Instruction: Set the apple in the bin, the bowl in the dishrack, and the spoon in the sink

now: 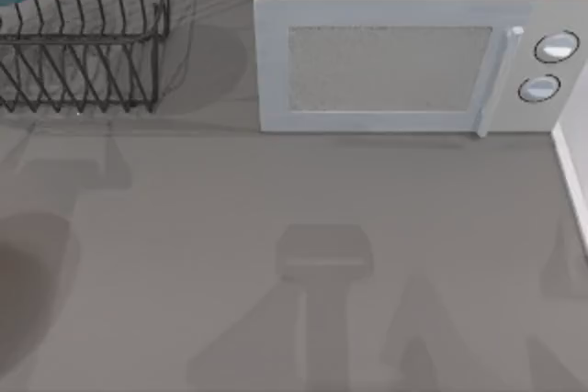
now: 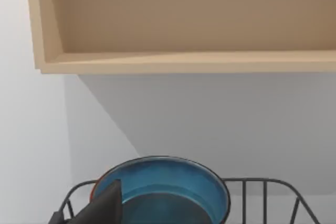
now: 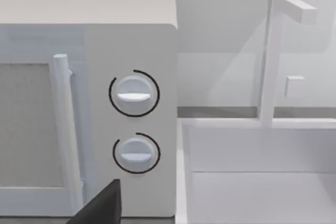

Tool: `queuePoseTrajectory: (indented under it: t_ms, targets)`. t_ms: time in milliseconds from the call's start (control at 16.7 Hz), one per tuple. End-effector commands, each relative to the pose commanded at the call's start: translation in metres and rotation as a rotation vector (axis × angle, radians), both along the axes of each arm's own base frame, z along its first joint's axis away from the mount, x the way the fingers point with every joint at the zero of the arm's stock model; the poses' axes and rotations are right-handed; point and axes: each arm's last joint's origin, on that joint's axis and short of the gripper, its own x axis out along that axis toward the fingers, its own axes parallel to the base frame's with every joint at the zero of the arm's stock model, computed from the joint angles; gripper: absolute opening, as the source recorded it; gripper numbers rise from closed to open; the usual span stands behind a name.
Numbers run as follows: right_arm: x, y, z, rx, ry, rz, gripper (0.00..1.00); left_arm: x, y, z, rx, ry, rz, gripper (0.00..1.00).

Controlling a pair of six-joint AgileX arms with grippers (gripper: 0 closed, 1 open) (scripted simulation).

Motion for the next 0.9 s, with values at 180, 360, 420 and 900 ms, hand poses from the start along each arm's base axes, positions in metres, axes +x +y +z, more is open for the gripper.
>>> queuePoseTrajectory:
  t_ms: [180,360,420,900]
  targets:
    - [0.000,0.000,0.000,0.000,0.000,0.000,1.00,-0.045,-0.003,-0.024,0.013,-0.027,-0.012,1.00]
    - [0.000,0.000,0.000,0.000,0.000,0.000,1.00,-0.066,-0.007,-0.065,0.025,0.017,-0.034,1.00]
    - [0.000,0.000,0.000,0.000,0.000,0.000,1.00,-0.070,-0.007,-0.076,0.024,0.029,-0.038,1.00]
    - [0.000,0.000,0.000,0.000,0.000,0.000,1.00,-0.073,-0.004,-0.120,-0.009,0.135,0.026,1.00]
